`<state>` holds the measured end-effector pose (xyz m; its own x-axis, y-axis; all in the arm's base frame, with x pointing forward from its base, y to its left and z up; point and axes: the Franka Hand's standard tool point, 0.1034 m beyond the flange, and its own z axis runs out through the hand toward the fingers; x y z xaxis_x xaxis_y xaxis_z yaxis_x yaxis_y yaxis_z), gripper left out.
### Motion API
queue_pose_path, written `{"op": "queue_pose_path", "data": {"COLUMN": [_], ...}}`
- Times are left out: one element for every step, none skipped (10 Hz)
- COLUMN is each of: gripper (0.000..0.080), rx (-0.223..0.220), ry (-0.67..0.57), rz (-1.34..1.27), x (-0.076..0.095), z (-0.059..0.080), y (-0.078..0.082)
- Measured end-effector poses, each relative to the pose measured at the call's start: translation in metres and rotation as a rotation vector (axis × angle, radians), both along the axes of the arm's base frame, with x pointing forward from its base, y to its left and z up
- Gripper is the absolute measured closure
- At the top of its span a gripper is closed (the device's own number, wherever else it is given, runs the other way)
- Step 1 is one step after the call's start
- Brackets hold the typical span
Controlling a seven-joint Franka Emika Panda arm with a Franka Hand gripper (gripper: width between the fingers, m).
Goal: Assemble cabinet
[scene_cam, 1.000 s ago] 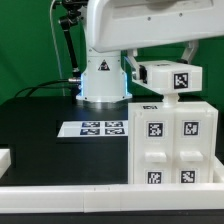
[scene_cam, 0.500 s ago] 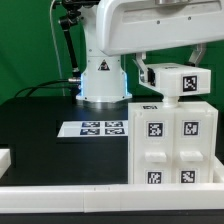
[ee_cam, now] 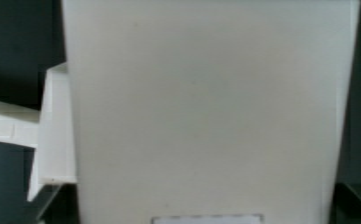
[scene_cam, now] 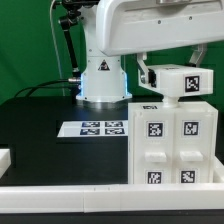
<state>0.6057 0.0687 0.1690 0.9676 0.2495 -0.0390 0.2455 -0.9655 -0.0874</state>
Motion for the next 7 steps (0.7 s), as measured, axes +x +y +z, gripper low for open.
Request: {"op": "queue_pose_path", "data": {"gripper": [0.0239, 0.0239, 0.0239, 0.0239, 0.0239, 0.0239, 0.0239], "rx": [0.0, -0.001, -0.002, -0.003, -0.003, -0.003, -0.003], "ry": [0.005, 0.012, 0.016, 0.01, -0.001, -0.011, -0.013], "rz": [0.009, 0.01, 0.01, 0.008, 0.009, 0.009, 0.008], "x": [-0.0001, -0.0007, -0.0012, -0.0001, 0.0015, 0.0031, 0.0035], "z": [-0.0045, -0.009, -0.0134, -0.0142, -0.0142, -0.0142, -0.0137], "y": [-0.0015, -0.0023, -0.0025, -0.0021, -0.001, -0.001, -0.0015]}}
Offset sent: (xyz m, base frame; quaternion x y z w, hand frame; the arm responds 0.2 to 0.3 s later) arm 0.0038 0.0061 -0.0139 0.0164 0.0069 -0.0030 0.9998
